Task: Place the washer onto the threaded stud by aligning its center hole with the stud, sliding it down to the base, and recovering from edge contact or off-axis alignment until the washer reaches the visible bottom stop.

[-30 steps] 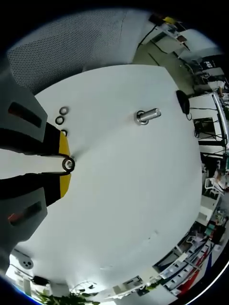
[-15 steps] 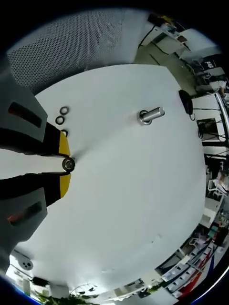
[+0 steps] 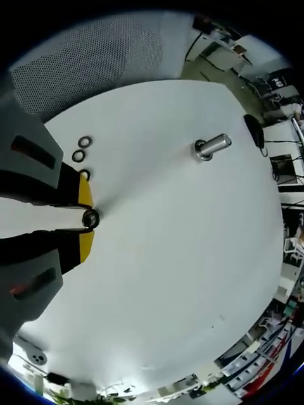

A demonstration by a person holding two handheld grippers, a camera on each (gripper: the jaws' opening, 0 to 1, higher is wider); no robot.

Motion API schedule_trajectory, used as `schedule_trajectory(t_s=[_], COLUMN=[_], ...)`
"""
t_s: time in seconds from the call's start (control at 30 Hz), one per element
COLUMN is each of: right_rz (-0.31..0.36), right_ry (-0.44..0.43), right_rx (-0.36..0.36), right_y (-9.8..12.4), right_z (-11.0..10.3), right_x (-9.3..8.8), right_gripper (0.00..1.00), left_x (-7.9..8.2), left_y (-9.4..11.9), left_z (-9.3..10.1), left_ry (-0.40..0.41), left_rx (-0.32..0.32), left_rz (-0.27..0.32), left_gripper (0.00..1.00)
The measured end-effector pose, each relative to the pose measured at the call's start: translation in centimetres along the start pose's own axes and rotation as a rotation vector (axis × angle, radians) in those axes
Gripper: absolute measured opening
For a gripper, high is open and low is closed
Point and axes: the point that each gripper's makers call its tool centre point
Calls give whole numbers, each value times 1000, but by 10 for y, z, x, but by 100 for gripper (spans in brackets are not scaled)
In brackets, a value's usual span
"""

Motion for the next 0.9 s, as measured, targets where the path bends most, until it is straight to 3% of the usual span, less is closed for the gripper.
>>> schedule_trajectory(t_s=[0.5,0.9], right_rz=[-40,-49], right_ry=[-7,-44], right_rx=[15,20], right_y=[-23,-24], right_z=[-2,1], right_x=[-8,-12], right_gripper=[14,16], left_x=[-2,-2], left_y=[-1,-1], left_z=[-2,-4], left_ry=[25,39], left_rx=[-9,-12], left_rz=[-6,-5], left_gripper=[19,19])
Point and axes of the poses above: the point that each gripper's makers call its tool centre point, and the gripper's own axes: y roughly backward along the fingers, z roughly to its right, x roughly out of its top, and after that the axes turned 7 degrees about -z, right-handed
